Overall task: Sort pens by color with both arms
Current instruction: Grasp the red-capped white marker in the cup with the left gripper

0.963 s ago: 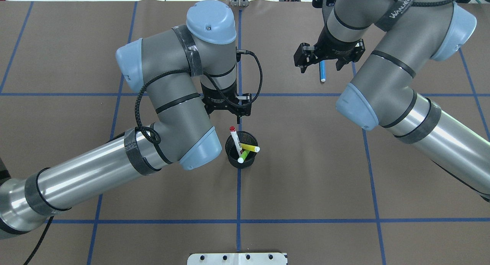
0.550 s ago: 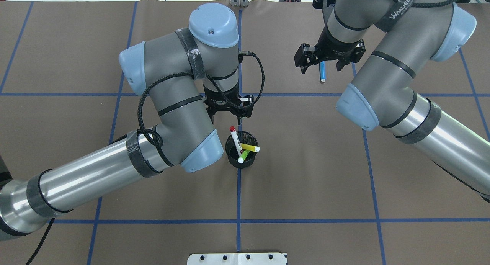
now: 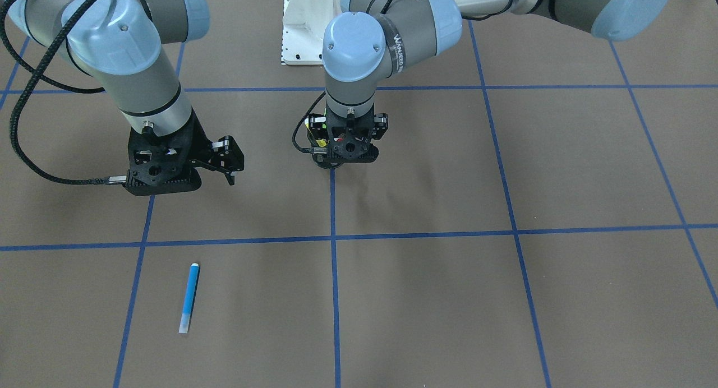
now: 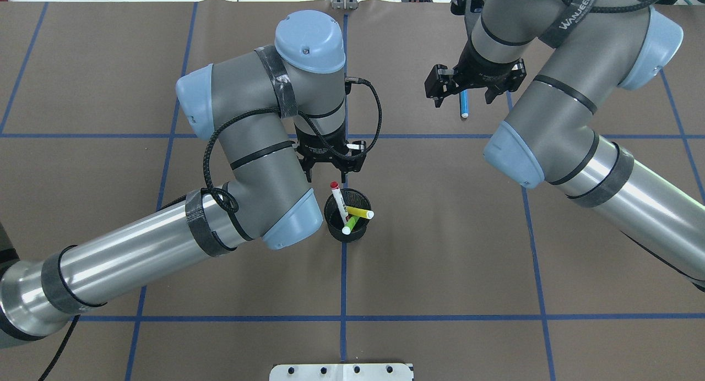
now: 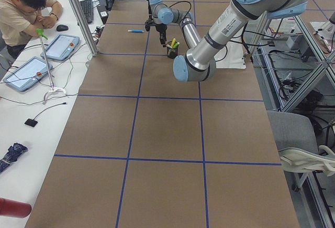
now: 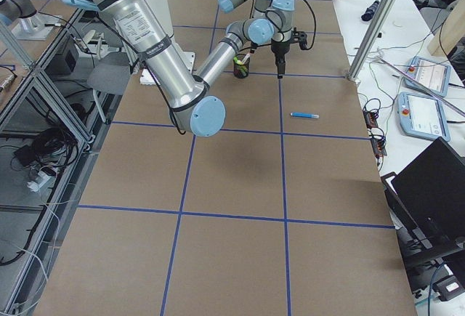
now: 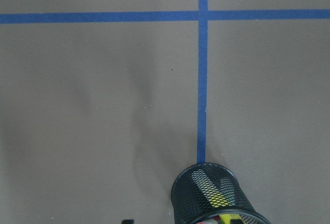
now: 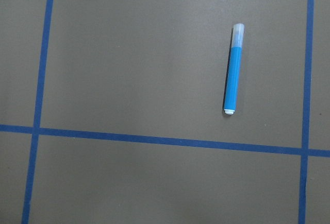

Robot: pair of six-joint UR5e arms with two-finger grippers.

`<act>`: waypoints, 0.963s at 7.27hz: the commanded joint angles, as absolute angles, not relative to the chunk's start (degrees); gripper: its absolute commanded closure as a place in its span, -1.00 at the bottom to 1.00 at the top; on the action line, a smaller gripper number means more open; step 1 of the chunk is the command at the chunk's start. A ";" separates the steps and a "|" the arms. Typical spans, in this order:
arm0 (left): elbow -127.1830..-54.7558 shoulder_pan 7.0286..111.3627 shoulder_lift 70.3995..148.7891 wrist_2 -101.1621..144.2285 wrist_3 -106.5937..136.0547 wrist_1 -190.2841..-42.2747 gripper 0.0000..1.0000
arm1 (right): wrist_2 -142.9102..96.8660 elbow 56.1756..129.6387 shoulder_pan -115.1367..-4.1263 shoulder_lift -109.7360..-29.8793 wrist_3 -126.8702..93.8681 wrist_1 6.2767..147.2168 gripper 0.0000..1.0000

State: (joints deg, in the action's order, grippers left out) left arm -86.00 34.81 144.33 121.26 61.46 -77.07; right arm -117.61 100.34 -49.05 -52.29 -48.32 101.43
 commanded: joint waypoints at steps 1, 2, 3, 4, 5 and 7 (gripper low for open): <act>-85.96 34.54 144.75 121.46 62.48 -78.13 -0.27 | -117.60 100.28 -49.04 -52.29 -48.25 101.43 -0.97; -85.61 34.28 144.76 121.46 62.84 -79.09 -0.26 | -117.60 100.28 -48.96 -52.12 -48.34 101.43 -0.97; -85.00 34.28 144.76 121.46 62.75 -79.97 -0.25 | -117.60 100.28 -48.96 -52.21 -48.25 101.43 -0.97; -84.64 34.28 144.84 121.46 62.75 -79.98 -0.25 | -117.60 100.28 -48.96 -52.21 -48.25 101.43 -0.97; -84.55 34.28 144.93 121.46 62.49 -80.07 -0.22 | -117.60 100.28 -48.96 -52.21 -48.25 101.43 -0.98; -83.24 34.28 144.84 121.46 62.32 -81.21 -0.19 | -117.60 100.37 -48.96 -52.12 -48.34 101.43 -0.97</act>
State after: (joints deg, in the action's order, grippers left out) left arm -84.14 34.28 144.86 121.46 62.45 -80.60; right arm -117.60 100.29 -48.96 -52.15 -48.27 101.43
